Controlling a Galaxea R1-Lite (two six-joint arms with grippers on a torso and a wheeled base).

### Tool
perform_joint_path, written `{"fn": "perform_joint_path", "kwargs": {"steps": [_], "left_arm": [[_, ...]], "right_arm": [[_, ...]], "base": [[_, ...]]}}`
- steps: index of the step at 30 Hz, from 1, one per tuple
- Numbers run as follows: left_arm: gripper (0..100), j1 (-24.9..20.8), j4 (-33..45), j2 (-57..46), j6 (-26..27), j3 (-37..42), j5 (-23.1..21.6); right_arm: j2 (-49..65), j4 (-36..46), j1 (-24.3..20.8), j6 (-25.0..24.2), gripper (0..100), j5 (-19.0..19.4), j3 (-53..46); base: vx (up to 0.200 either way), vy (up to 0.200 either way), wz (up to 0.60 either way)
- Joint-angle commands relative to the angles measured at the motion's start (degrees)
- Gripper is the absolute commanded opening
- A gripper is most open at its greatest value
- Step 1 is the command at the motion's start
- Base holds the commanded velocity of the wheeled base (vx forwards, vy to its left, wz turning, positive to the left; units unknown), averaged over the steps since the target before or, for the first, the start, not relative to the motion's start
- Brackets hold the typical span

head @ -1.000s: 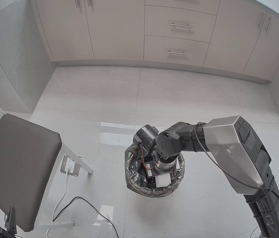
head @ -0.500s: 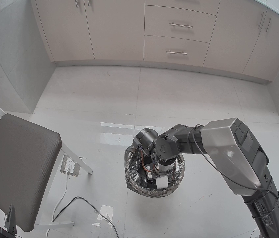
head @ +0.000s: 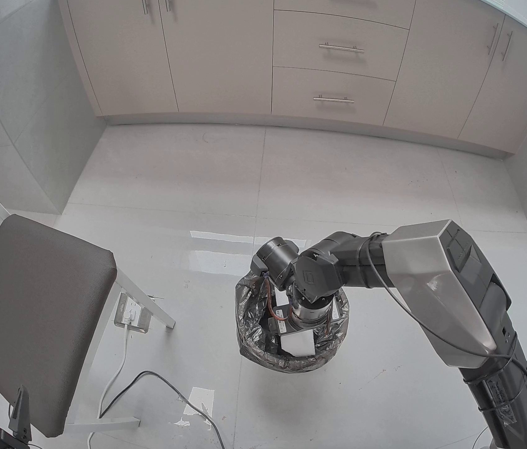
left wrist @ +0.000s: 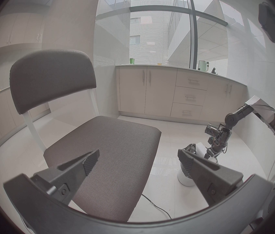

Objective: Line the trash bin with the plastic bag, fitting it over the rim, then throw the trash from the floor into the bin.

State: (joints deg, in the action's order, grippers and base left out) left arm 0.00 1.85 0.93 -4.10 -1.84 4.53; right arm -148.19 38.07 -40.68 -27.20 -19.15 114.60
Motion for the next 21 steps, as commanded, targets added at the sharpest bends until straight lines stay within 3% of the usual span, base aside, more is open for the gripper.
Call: {"fn": "perform_joint_path", "kwargs": {"steps": [1, 21], "left_arm": [[100, 0.0, 0.0, -0.8, 0.0, 0.0, 0.0], [100, 0.0, 0.0, -0.8, 0.0, 0.0, 0.0]], "right_arm": [[2.3, -0.1, -0.1, 0.1, 100, 0.0, 0.0], [7.0, -0.2, -2.5, 0.0, 100, 0.1, 0.0]], "base": [[0.0, 0.0, 0.0], [0.0, 0.0, 0.0]]}}
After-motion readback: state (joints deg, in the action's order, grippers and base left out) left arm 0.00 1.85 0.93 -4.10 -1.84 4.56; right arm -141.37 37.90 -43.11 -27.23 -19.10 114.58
